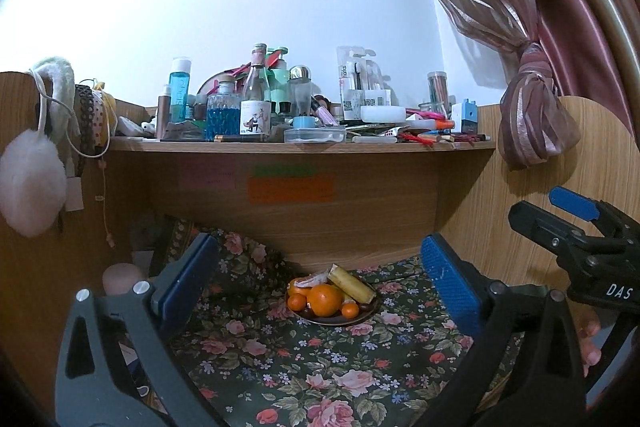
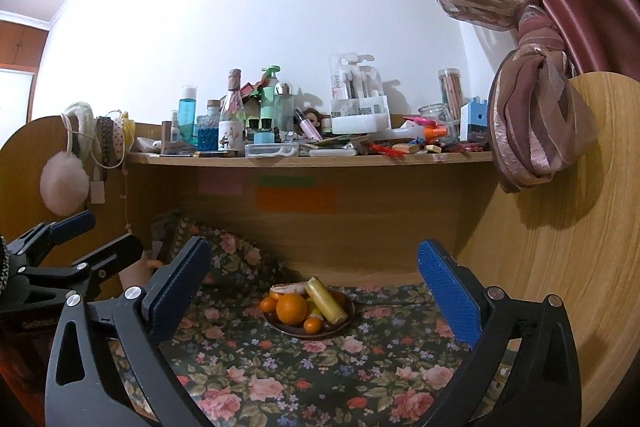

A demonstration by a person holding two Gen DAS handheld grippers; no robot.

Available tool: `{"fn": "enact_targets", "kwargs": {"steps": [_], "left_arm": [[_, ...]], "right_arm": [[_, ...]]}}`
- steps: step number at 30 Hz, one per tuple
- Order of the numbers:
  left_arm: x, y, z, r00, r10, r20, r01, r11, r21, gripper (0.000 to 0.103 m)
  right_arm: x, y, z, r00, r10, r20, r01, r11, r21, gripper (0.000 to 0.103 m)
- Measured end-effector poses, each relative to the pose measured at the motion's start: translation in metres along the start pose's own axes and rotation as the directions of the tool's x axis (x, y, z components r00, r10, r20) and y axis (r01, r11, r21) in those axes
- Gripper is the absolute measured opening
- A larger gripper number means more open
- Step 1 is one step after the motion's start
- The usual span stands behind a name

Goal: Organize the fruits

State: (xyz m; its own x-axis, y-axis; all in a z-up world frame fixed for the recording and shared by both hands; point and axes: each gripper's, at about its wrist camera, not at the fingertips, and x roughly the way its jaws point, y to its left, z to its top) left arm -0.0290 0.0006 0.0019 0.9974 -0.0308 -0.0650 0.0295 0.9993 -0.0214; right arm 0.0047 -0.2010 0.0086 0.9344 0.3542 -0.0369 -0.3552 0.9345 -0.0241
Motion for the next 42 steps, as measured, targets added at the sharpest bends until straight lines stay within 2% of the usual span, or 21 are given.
{"fn": "enact_targets", "kwargs": {"steps": [42], "left_arm": [[0.0093, 0.0028, 0.0001, 1.000, -0.021, -0.011, 0.021, 1.000, -0.002, 0.103]], "right_arm": [[0.0078, 0.0016, 0.0024, 1.000, 0.029, 0.009, -0.029, 0.999, -0.021, 0.103]]}}
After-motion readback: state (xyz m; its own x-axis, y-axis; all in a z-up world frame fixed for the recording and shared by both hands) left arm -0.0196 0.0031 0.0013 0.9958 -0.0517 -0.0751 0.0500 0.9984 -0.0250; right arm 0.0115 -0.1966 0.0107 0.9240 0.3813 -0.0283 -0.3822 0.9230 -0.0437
